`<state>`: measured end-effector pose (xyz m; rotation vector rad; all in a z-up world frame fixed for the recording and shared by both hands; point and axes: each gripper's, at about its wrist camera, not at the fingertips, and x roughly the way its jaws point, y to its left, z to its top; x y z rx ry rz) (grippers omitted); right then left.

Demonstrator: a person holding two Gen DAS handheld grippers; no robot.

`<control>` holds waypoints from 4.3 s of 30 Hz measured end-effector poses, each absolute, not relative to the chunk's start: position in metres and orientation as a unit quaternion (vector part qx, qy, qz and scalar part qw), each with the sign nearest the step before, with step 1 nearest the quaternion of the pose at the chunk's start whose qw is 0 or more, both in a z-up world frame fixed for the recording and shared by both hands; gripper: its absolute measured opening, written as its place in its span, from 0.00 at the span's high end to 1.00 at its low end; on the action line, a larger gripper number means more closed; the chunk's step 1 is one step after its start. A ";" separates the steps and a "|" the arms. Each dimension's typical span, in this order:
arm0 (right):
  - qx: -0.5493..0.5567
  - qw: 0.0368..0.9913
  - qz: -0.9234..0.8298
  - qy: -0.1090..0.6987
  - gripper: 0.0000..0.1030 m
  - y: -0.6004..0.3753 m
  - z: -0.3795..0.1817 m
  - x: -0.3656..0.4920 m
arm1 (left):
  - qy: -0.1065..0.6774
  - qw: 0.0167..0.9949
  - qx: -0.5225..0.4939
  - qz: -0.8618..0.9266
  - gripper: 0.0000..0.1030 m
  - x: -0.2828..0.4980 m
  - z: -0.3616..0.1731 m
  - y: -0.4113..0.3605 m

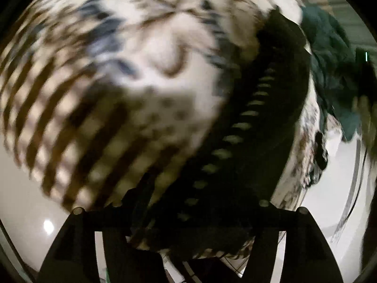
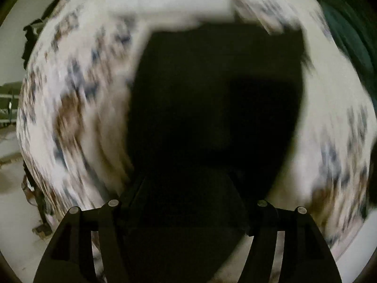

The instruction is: Fold small clothes

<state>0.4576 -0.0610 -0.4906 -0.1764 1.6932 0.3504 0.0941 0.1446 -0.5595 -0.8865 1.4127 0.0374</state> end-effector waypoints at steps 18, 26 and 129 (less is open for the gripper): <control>0.142 0.529 0.087 0.832 0.91 -0.244 -0.590 0.170 | 0.708 0.668 -0.231 0.010 0.88 0.134 -0.547 0.107; 0.203 0.615 0.086 0.758 0.41 -0.286 -0.531 0.294 | 0.622 0.742 -0.250 -0.030 0.41 0.281 -0.504 0.128; 0.365 0.580 0.182 0.705 0.90 -0.247 -0.518 0.089 | 0.624 0.706 -0.324 -0.085 0.92 0.119 -0.485 0.062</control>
